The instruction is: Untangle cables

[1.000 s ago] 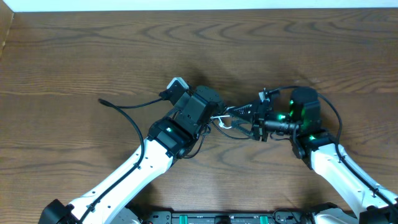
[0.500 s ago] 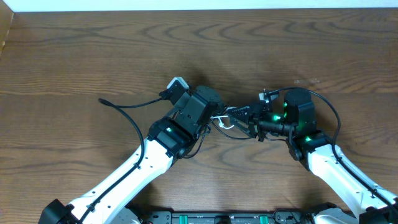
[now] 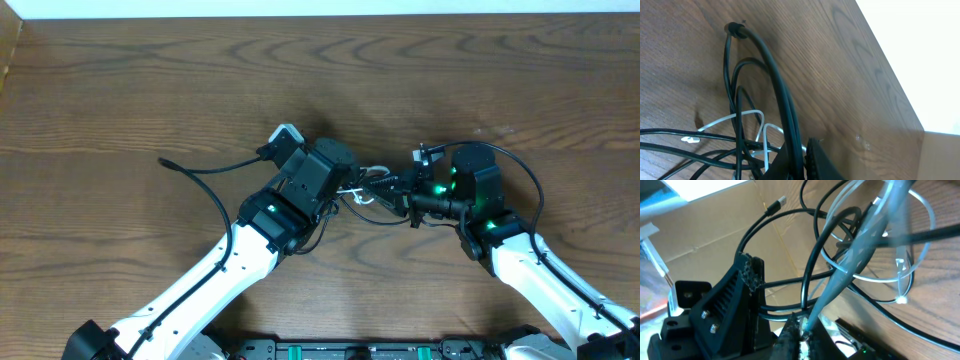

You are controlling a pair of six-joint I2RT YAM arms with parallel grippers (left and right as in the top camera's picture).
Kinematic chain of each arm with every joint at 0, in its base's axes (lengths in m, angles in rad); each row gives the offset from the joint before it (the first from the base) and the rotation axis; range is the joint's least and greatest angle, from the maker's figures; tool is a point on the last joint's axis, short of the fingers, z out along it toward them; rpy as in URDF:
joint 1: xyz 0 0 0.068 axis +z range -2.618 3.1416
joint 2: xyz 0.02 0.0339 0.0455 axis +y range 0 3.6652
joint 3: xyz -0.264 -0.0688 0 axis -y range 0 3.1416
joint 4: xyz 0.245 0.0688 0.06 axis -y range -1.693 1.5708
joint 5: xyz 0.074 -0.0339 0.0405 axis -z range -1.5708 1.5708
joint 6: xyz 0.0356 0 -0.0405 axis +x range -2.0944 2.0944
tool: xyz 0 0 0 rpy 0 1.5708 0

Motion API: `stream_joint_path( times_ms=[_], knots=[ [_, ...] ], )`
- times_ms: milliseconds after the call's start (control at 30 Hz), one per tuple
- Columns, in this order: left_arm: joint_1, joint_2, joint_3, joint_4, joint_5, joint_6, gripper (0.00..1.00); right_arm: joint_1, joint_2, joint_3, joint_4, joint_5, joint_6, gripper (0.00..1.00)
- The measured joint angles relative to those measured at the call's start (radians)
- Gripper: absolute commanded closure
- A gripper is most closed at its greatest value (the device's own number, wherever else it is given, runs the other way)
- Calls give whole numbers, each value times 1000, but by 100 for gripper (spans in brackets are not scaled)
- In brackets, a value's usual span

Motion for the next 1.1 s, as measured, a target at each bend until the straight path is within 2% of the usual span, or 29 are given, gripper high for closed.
stream_joint_path(
  times_ms=[267,300,333,400,500,567,667,833,900,967,1100],
  knots=[
    [0,0,0,-5,0,0,93,2,0,0,1,7,0,99],
    [0,0,0,-8,0,0,92,2,0,0,3,8,0,84],
    [0,0,0,-9,0,0,92,2,0,0,4,10,1,74],
    [0,0,0,-11,0,0,92,3,0,0,5,16,1,68],
    [0,0,0,-14,0,0,92,4,0,0,6,22,2,66],
    [0,0,0,-15,0,0,92,4,0,0,6,29,3,68],
    [0,0,0,-15,0,0,92,4,0,0,6,45,2,80],
    [0,0,0,-15,0,0,92,4,0,0,6,56,4,77],
    [0,0,0,-15,0,0,92,9,0,0,6,64,4,85],
    [0,0,0,-15,0,0,92,21,0,0,6,78,7,99],
    [0,0,0,-16,0,0,92,50,0,0,6,115,4,99]
  ],
)
